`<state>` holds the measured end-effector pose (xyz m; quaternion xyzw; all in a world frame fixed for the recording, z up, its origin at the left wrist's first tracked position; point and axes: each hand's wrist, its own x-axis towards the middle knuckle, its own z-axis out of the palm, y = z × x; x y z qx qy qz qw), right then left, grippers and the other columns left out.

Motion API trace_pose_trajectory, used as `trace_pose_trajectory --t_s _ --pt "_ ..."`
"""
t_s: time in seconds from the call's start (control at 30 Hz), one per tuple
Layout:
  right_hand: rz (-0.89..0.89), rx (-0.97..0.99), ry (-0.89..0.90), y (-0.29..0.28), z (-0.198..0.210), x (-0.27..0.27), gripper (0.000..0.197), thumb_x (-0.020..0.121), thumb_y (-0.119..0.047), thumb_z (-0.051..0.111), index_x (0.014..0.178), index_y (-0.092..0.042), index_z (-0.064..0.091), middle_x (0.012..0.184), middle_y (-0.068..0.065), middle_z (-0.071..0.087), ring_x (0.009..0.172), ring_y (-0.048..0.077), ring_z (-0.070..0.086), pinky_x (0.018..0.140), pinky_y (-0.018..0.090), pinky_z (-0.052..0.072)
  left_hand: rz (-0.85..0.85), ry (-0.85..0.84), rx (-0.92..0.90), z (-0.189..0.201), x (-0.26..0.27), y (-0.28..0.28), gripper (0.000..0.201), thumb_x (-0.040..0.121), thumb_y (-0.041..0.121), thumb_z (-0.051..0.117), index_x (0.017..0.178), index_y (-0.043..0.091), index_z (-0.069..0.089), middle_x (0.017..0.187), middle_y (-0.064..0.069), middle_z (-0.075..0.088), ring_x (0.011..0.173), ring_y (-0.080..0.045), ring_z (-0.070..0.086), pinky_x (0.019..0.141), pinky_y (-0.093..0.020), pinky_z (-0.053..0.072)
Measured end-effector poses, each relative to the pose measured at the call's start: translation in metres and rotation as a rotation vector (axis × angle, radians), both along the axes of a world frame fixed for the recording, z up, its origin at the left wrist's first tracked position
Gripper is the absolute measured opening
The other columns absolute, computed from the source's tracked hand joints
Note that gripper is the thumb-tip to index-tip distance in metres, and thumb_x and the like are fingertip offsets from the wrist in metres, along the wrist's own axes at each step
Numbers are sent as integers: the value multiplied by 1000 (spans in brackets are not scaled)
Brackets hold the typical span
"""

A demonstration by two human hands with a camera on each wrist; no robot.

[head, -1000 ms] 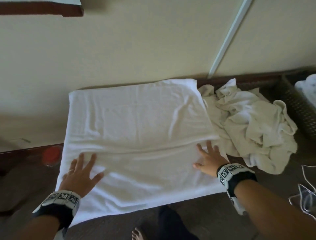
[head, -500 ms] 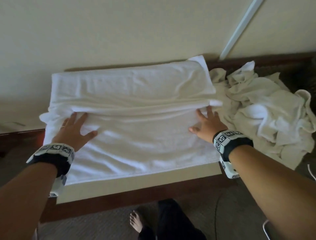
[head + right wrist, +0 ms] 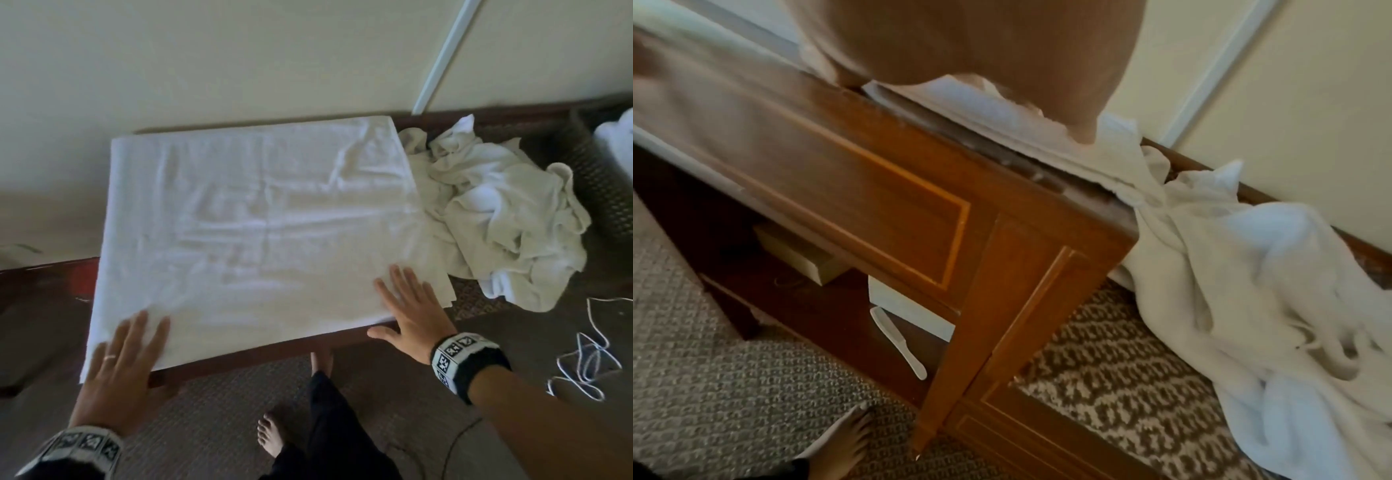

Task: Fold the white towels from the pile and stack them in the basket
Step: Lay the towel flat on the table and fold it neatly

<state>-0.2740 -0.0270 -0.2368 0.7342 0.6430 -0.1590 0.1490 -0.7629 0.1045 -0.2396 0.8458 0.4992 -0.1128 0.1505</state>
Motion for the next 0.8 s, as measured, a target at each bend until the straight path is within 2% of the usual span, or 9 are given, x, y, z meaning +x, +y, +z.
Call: trace_pose_trajectory --t_s 0.1,0.2,0.27,0.37,0.43,0.5,0.6,0.67,0.8 --pt "35 4 -28 -17 0 -7 103 85 -81 32 152 -28 -25 157 12 -34 146 35 -23 120 51 1 9 2 42 3 -4 -14 121 57 34 95 158 30 29 165 -10 25 140 -40 41 101 -66 43" --pt "29 19 -46 -30 7 -10 99 83 -30 70 158 -20 6 162 24 1 148 44 14 114 55 30 -17 85 60 5 -10 -26 109 49 12 98 147 22 49 150 -20 48 124 -48 57 86 -65 51" --pt "66 64 -79 -36 12 -11 78 73 -7 64 148 -10 41 150 30 36 131 47 46 94 54 52 -89 105 66 8 -18 -32 80 66 15 85 141 18 57 143 -21 54 118 -47 61 81 -65 53" --pt "206 156 -166 -45 17 -5 66 60 -1 66 125 -6 65 130 28 59 110 44 64 75 47 61 -119 76 150 12 -28 -33 58 79 25 49 135 15 63 139 -19 59 112 -45 65 83 -64 53" --pt "196 202 -185 -43 21 -3 61 51 4 76 111 -6 69 119 22 67 100 39 69 71 45 61 -142 104 166 19 -27 -25 56 79 25 46 131 11 63 133 -20 62 103 -46 68 82 -64 55" --pt "111 187 -201 -31 32 -5 47 60 2 78 104 -7 66 109 17 67 94 36 67 75 46 58 -158 141 133 23 -23 -13 56 75 20 50 128 7 63 128 -23 64 98 -46 69 78 -64 57" --pt "-28 4 -246 -9 56 -12 23 89 -7 57 111 -12 62 110 8 64 99 29 63 82 38 48 1 86 88 38 -9 -12 55 88 6 58 142 18 56 150 -12 51 129 -37 57 97 -59 52" --pt "-67 -158 -290 2 68 -16 23 92 -5 49 107 -11 66 106 8 67 96 28 66 76 35 45 129 69 -1 49 -2 -17 53 95 14 61 144 29 54 154 2 47 136 -26 52 109 -45 45" --pt "-119 -268 -285 3 74 -11 30 94 -5 44 115 -8 65 110 10 68 98 29 67 73 34 46 118 190 -123 68 -4 -10 34 95 31 56 128 39 63 122 4 69 110 -19 68 93 -28 50"
